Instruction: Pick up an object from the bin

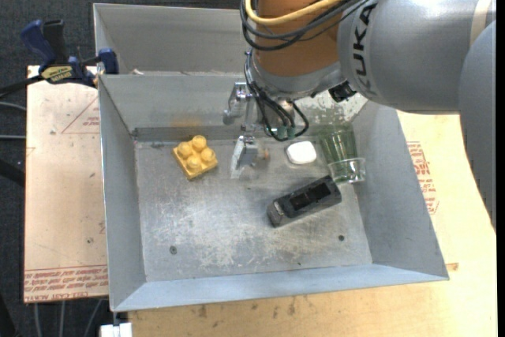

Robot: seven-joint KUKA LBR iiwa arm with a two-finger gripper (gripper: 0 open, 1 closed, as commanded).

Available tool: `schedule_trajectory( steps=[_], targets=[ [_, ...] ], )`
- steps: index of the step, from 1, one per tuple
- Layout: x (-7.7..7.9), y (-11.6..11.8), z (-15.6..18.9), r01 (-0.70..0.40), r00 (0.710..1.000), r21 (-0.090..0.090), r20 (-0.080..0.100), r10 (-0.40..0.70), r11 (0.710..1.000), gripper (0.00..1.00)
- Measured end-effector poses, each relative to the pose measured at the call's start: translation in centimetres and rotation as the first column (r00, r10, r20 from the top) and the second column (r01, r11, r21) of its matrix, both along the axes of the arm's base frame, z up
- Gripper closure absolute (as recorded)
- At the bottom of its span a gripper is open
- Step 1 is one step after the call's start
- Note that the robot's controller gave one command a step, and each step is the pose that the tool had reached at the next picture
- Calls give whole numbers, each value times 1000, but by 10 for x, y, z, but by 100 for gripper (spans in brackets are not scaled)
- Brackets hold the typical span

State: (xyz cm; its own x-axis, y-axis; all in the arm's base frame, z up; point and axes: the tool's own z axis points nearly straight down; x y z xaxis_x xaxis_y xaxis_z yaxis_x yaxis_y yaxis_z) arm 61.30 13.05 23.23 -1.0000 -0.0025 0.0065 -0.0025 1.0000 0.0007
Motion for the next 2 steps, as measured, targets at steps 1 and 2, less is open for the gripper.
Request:
schedule_trajectory(
  steps=[1, 2],
  targets=[
    [2, -1, 5, 2, 1000, 1, 8, -2, 1000, 0],
    [8, 9, -35, 50, 999, 2, 16, -50, 999, 0]
  ],
)
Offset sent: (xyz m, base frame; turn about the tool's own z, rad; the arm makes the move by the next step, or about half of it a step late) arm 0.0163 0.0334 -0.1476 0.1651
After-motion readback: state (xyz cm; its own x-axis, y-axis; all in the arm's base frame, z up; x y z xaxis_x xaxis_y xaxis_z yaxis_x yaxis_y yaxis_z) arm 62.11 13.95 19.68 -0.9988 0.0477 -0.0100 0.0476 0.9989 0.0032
